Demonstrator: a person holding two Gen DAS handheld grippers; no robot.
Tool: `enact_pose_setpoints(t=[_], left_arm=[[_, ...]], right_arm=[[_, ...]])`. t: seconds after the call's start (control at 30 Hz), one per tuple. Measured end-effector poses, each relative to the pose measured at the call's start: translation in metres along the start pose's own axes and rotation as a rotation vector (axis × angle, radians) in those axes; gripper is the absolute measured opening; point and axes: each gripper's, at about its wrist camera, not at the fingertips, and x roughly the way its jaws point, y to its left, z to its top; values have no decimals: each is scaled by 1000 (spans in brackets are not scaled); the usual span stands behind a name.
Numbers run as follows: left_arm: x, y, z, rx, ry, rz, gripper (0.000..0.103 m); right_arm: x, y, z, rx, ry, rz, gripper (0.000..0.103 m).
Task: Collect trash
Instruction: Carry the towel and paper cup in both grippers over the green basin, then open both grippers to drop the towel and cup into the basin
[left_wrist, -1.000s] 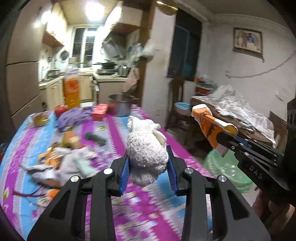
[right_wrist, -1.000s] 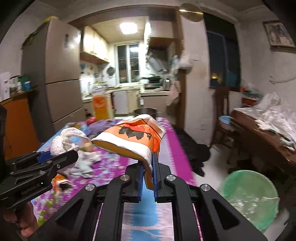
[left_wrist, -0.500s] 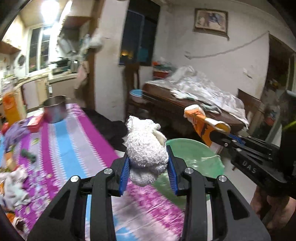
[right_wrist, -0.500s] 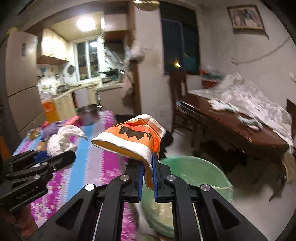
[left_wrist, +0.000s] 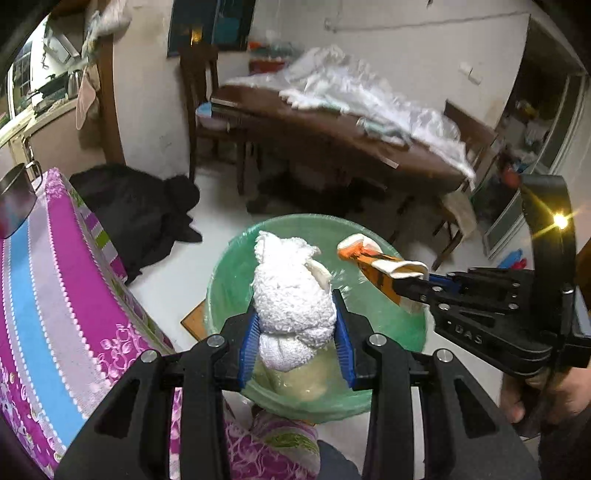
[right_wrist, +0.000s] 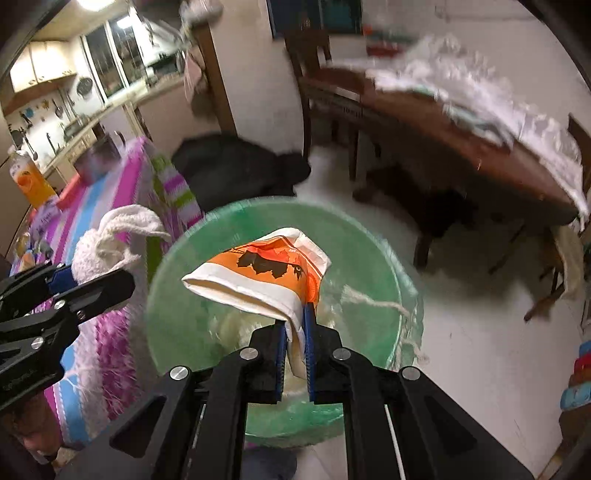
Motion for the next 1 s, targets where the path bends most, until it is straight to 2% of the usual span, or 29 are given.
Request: enact_pose_setpoints(t=[0.1,0.3,0.73,0.77,0.83,0.9,1.0], left_arm=[[15,2,2,-16,45,-3,34],[35,4,0,-23,93,12,34],[40,8,2,-30,88,30,38],[40,8,3,-28,88,35,40],[39,8,3,-23,82,40,56],[36,8,4,-22,70,46,62],[35,11,4,-26,67,47,63]], right_arm=[[17,-10,-1,11,49,1,10],[25,-13,-4,31,64,12,10],[22,-16,-7,37,54,18,10],[22,-16,-7,38,52,20,12],[21,-16,-7,42,47,20,18],[20,-17,-7,47,41,17,26],[17,-16,-7,44,28,16,26]])
